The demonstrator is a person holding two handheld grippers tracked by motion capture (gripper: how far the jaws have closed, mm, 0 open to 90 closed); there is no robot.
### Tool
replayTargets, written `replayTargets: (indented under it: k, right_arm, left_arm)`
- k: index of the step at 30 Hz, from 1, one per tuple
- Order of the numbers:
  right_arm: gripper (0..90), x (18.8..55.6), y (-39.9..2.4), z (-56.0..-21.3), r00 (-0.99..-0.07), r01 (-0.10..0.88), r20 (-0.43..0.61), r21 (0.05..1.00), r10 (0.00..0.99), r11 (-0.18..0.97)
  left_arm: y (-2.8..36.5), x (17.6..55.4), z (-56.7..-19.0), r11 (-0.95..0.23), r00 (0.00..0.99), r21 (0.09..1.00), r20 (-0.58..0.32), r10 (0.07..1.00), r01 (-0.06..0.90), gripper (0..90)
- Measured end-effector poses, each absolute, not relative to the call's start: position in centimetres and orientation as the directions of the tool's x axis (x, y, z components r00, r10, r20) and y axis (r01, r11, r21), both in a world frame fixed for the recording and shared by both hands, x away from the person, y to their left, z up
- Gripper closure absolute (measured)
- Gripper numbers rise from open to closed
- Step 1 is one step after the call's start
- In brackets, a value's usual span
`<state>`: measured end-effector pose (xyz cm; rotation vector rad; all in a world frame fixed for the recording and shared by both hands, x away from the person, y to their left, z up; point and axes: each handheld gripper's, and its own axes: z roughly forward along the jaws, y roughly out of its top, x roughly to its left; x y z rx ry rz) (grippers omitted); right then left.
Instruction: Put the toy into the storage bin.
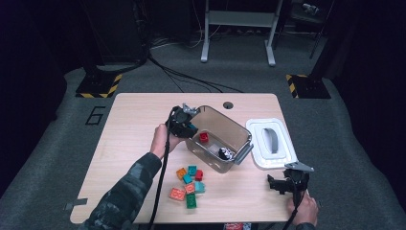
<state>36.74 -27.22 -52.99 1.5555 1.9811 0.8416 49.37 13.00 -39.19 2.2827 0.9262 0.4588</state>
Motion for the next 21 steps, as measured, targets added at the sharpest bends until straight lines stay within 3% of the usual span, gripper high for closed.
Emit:
replayTargets:
  k: [5, 11, 21]
  right_arm:
    - [0.0, 36.7, -27.2, -53.0, -0.238, 0.675, 0.001, 0.719, 0.971, 0.165]
    - [0.0, 36.7, -27.2, -53.0, -0.238, 0.675, 0.001, 0.719, 0.971, 0.164]
    - [0.0, 36.7, -27.2, -53.0, -0.238, 0.675, 0.001, 0.719, 0.971, 0.164]
  left_arm:
    - [12.9, 49.1, -39.1, -0.558, 0.692, 0.665, 0.084, 0.717, 0.497, 57.9]
    - [13.4, 48.1, -38.1, -0.551, 0.685, 0.684, 0.101, 0.721, 0.478, 37.8]
    - [15.8, 43.9, -36.7, -0.528, 0.677, 0.74, 0.135, 0.724, 0.417, 17.9]
